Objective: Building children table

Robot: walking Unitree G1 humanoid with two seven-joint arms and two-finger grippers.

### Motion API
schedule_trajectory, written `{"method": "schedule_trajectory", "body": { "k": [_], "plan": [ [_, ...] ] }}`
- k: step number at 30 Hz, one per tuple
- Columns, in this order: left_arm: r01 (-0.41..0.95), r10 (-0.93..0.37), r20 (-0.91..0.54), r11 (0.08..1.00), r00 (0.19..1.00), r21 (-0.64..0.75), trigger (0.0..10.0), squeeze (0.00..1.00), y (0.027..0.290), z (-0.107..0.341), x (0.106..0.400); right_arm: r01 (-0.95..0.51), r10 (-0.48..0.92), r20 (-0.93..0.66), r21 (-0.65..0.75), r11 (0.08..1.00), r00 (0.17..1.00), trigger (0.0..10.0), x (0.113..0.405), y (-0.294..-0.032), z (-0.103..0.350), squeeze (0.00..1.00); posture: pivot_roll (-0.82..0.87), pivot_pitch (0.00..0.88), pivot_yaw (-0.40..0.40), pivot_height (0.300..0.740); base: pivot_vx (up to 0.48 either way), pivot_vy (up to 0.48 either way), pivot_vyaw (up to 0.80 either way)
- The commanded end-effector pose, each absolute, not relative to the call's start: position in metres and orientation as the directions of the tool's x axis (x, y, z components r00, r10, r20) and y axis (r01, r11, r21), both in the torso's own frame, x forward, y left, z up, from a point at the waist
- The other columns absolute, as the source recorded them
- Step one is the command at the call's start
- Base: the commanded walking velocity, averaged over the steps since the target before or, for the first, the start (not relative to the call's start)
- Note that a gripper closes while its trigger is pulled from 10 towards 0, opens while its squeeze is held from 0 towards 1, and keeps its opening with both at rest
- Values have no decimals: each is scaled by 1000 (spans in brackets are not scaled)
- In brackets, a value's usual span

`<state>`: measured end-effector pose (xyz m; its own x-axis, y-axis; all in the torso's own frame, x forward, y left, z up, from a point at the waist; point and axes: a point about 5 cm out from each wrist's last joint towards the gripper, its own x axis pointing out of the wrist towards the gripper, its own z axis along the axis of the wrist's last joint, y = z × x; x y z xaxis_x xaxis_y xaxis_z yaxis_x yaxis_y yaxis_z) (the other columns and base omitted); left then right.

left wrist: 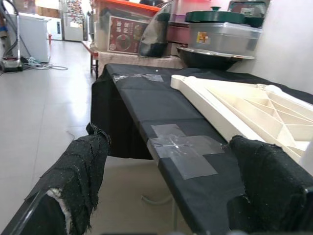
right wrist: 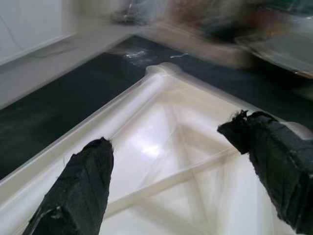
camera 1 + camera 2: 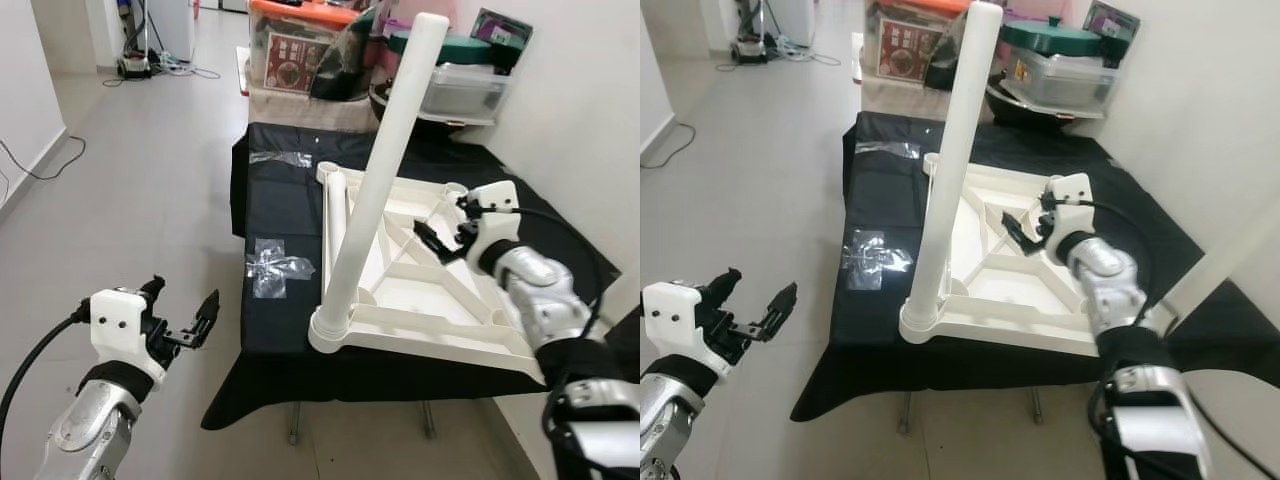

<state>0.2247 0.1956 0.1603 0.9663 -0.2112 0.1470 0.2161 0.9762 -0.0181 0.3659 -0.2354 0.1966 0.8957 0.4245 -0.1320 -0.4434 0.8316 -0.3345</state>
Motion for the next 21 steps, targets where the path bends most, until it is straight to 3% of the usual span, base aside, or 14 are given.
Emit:
{"method": "schedule_trajectory", "body": {
  "k": [1, 3, 4, 6, 7, 9, 10, 12, 14, 21],
  "plan": [
    [236, -229, 150, 971, 962, -27, 10000, 0, 192, 159, 226, -689, 650, -231, -296, 662, 724, 10000, 352, -224, 190, 0, 107, 0, -165, 740, 0, 0, 0],
    [236, -229, 150, 971, 962, -27, 10000, 0, 192, 159, 226, -689, 650, -231, -296, 662, 724, 10000, 352, -224, 190, 0, 107, 0, -165, 740, 0, 0, 0],
    [238, -231, 150, 971, 961, -27, 10000, 0, 192, 159, 226, -810, 757, -295, -273, 519, 583, 10000, 341, -215, 184, 0, 117, 0, -166, 740, 0, 0, 0],
    [238, -231, 150, 971, 961, -27, 10000, 0, 192, 159, 226, -810, 757, -295, -273, 519, 583, 10000, 341, -215, 184, 0, 117, 0, -166, 740, 0, 0, 0],
    [239, -232, 149, 971, 961, -27, 10000, 0, 192, 159, 226, -880, 815, -339, -253, 403, 470, 10000, 334, -206, 178, 0, 121, 0, -167, 740, 0, 0, 0],
    [239, -232, 149, 971, 961, -27, 10000, 0, 192, 159, 226, -880, 815, -339, -253, 403, 470, 10000, 334, -206, 178, 0, 121, 0, -167, 740, 0, 0, 0],
    [239, -233, 148, 971, 961, -27, 10000, 0, 192, 159, 226, -912, 848, -345, -236, 336, 402, 10000, 331, -198, 176, 0, 124, 0, -168, 740, 0, 0, 0],
    [239, -233, 148, 971, 961, -27, 10000, 0, 192, 159, 226, -912, 848, -345, -236, 336, 402, 10000, 331, -198, 176, 0, 124, 0, -168, 740, 0, 0, 0],
    [242, -235, 147, 970, 961, -27, 10000, 0, 193, 159, 226, -950, 916, -273, -182, 252, 295, 10000, 330, -177, 178, 0, 131, 0, -168, 740, 0, 0, 0],
    [245, -239, 146, 969, 960, -26, 10000, 0, 193, 159, 227, -965, 954, -177, -141, 221, 244, 10000, 332, -156, 178, 0, 134, 0, -169, 740, 0, 0, 0]
  ]
}}
